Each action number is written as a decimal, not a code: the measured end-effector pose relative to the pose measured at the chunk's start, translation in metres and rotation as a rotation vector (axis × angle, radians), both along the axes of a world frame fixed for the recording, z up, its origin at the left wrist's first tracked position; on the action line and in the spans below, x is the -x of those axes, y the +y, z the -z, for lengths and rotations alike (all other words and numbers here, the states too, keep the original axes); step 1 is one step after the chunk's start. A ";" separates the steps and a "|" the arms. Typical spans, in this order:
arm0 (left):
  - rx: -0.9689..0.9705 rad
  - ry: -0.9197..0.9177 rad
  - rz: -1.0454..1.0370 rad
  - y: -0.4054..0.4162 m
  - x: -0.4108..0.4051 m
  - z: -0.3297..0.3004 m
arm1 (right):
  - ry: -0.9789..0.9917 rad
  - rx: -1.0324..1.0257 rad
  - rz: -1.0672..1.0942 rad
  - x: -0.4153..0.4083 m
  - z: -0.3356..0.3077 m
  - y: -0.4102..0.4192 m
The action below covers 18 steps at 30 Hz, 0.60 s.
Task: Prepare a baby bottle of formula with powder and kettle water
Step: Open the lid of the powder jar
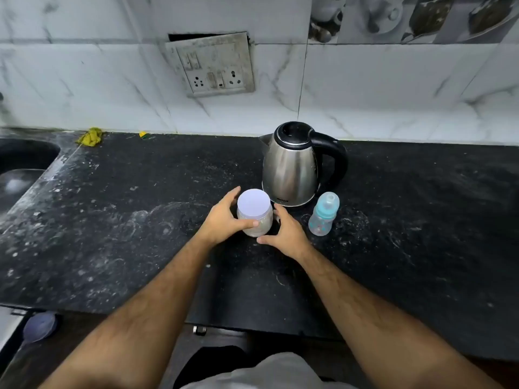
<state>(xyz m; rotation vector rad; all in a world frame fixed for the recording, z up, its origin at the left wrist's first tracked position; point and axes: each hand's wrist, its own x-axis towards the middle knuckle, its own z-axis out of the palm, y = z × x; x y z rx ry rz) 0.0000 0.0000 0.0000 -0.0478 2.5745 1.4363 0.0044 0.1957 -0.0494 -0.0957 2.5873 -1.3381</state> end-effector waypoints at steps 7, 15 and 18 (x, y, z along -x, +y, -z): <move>0.052 0.031 0.115 0.002 0.017 -0.011 | -0.063 0.107 -0.029 0.007 -0.014 -0.006; 0.082 0.048 0.171 -0.003 0.026 -0.017 | -0.152 0.262 0.028 0.006 -0.009 -0.013; -0.085 0.017 0.187 -0.007 0.026 -0.024 | -0.192 0.326 0.017 0.004 -0.005 -0.011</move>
